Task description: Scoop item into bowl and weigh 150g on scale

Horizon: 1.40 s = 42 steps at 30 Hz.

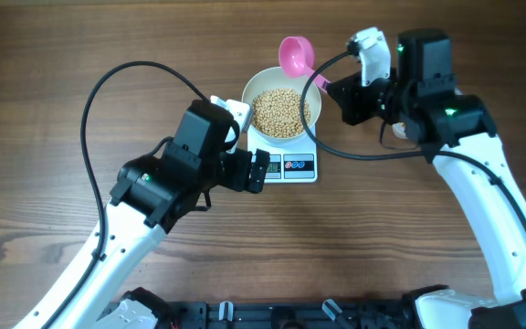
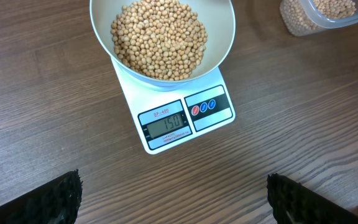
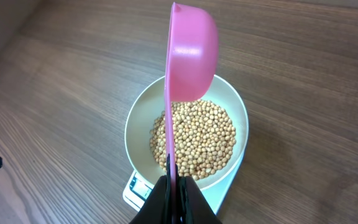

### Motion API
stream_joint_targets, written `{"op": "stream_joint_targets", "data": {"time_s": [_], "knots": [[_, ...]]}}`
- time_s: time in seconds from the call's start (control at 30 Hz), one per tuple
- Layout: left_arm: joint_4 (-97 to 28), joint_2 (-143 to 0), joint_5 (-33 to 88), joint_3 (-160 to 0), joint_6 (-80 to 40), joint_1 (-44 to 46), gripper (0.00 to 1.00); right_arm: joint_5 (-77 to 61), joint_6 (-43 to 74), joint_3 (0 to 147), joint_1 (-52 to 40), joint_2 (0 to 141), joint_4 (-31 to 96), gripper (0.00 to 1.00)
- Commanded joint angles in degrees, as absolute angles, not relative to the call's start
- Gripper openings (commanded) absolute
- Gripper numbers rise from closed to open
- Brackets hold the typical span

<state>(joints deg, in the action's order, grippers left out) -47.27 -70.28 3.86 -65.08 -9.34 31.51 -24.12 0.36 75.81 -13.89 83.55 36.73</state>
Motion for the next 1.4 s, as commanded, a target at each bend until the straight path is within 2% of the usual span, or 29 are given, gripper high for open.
{"op": "stream_joint_targets", "data": {"time_s": [0.0,0.3,0.57,0.8,1.07,1.37], "knots": [[-47.16,-69.89,3.14,-64.82,-9.87,31.66,1.00,-21.80,0.16,76.44,-14.28,84.18,35.31,0.04],[-47.18,-69.97,3.11,-64.82,-9.87,31.66,1.00,-21.10,0.23,76.51,-14.17,83.96,32.69,0.04],[-47.18,-70.11,3.11,-64.82,-9.87,31.77,1.00,1.50,2.09,76.51,-14.17,79.35,33.28,0.04],[-47.20,-70.19,3.14,-64.82,-9.87,31.77,1.00,5.37,4.29,76.51,-13.47,74.54,38.54,0.04],[-47.20,-70.19,3.11,-64.82,-9.89,31.77,1.00,5.15,11.84,76.49,-5.15,74.65,48.34,0.04],[-47.18,-70.19,3.14,-64.82,-9.89,31.77,1.00,1.58,12.05,76.42,5.32,77.71,55.18,0.04]]}}
